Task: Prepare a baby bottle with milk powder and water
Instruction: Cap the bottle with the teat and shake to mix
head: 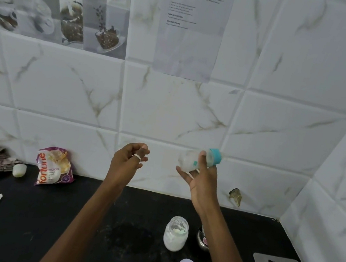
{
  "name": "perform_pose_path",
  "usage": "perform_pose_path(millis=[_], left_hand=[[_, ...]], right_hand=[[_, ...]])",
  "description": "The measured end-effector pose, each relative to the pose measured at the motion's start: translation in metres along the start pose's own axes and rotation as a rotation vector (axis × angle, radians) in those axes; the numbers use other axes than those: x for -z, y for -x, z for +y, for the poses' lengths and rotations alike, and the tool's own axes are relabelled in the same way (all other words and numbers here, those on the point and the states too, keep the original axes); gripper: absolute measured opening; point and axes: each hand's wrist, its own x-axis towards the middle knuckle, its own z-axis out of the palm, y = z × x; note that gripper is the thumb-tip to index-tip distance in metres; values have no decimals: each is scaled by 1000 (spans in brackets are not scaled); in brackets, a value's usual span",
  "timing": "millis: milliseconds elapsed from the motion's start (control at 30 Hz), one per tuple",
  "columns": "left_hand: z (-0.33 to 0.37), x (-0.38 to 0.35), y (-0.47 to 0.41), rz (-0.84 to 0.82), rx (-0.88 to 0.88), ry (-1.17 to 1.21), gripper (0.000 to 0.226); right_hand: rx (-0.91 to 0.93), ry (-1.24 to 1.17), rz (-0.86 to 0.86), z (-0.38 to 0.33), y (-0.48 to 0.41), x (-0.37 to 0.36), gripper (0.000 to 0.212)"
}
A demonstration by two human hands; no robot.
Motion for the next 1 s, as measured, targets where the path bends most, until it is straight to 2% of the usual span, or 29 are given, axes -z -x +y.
perform_pose_path(millis=[33,133,267,400,533,667,800,900,967,1000], left_hand=[[0,1,0,1,1,-2,13],[0,2,-1,8,-2,-1,15],[2,2,-1,-1,-4,4,16],[3,3,-1,8,-1,2,19],[3,3,0,3,1,1,19],[3,4,-1,15,2,1,18],[3,1,0,4,2,-4,19],[4,2,0,8,0,-1,18],[5,2,1,6,-4,5,18],[5,1,1,2,-5,7,17]], right_hand=[[-6,18,-15,-1,0,-2,57],[-54,278,-166,-1,3,-1,63],[26,14,26,-7,-4,-1,56],[-57,288,-157,-3,2,-1,65],[17,12,18,-5,-2,4,52],[-71,307,-191,0,5,9,66],[-2,63,-7,-1,2,7,68],[-59,295,-156,2,6,6,67],[-38,251,-140,-1,5,6,67],[-15,128,-73,-3,4,7,66]])
